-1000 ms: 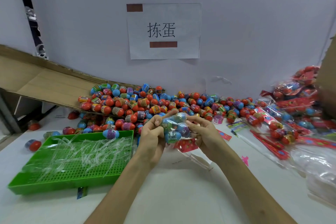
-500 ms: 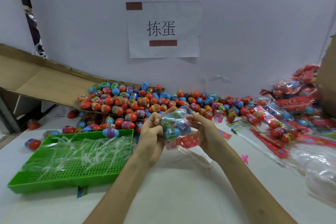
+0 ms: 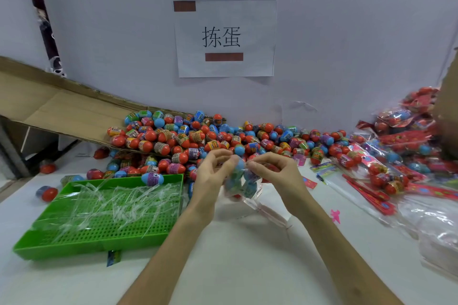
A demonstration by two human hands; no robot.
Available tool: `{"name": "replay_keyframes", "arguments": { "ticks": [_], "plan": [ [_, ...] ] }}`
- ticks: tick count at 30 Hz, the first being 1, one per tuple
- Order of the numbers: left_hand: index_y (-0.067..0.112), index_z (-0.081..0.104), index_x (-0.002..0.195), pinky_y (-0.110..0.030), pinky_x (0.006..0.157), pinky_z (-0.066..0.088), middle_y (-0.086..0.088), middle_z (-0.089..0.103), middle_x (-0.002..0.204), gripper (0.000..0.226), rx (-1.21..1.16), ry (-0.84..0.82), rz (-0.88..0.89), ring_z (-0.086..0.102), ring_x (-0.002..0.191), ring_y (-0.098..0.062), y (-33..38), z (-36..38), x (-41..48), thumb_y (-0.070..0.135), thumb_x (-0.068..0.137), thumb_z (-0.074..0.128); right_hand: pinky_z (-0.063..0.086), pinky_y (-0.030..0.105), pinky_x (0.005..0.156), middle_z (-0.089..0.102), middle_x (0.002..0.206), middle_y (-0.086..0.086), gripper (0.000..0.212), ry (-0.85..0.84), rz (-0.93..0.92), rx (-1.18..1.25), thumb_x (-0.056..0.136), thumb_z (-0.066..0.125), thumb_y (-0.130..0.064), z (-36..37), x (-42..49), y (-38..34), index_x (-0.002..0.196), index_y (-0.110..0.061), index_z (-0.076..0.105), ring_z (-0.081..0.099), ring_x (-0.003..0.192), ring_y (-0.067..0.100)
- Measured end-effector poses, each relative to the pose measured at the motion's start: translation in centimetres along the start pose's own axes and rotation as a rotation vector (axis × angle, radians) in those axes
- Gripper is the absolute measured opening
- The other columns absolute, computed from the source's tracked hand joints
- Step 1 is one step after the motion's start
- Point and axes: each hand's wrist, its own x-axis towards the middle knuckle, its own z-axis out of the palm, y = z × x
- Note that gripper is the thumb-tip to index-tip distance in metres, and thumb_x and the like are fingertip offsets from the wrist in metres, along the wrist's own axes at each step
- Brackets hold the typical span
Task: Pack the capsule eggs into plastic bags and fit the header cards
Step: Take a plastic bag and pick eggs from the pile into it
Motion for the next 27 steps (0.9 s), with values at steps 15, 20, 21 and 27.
{"name": "replay_keyframes", "arguments": {
  "ticks": [15, 20, 21, 27],
  "plan": [
    [0.030, 0.073, 0.094, -0.044, 0.078, 0.064, -0.008, 0.077, 0.098, 0.017, -0.012, 0.037, 0.074, 0.075, 0.094, -0.031, 0.1, 0.5, -0.4, 0.045, 0.088, 0.069, 0.053, 0.017, 0.055, 0.075, 0.078, -0.010, 0.020, 0.125, -0.125, -0.051, 0.094, 0.071, -0.018, 0.8, -0.2, -0.2, 0.082, -0.031, 0.079, 0.070, 0.078, 0.007],
    [0.035, 0.072, 0.091, -0.033, 0.071, 0.062, -0.007, 0.077, 0.098, 0.012, -0.031, 0.063, 0.052, 0.076, 0.090, -0.024, 0.0, 0.6, -0.3, 0.045, 0.090, 0.065, 0.056, 0.017, 0.063, 0.073, 0.079, -0.017, 0.018, 0.192, -0.168, -0.111, 0.095, 0.069, -0.015, 1.4, -0.1, 0.0, 0.084, -0.028, 0.076, 0.068, 0.087, 0.002],
    [0.035, 0.072, 0.091, -0.036, 0.072, 0.063, -0.008, 0.077, 0.098, 0.012, -0.049, 0.069, 0.048, 0.076, 0.091, -0.025, -0.1, 0.6, -0.3, 0.044, 0.090, 0.065, 0.055, 0.016, 0.062, 0.073, 0.080, -0.016, 0.016, 0.201, -0.167, -0.114, 0.095, 0.069, -0.015, 1.5, -0.1, 0.1, 0.085, -0.026, 0.076, 0.068, 0.087, 0.000],
    [0.025, 0.073, 0.095, -0.052, 0.087, 0.062, -0.010, 0.077, 0.100, 0.018, -0.035, 0.109, 0.108, 0.074, 0.098, -0.032, -0.3, 0.5, -0.3, 0.042, 0.089, 0.067, 0.058, 0.022, 0.062, 0.073, 0.090, -0.001, 0.018, 0.136, -0.139, -0.140, 0.098, 0.064, -0.012, 1.1, -0.1, 0.3, 0.088, -0.024, 0.073, 0.069, 0.086, 0.019]
  ]
}}
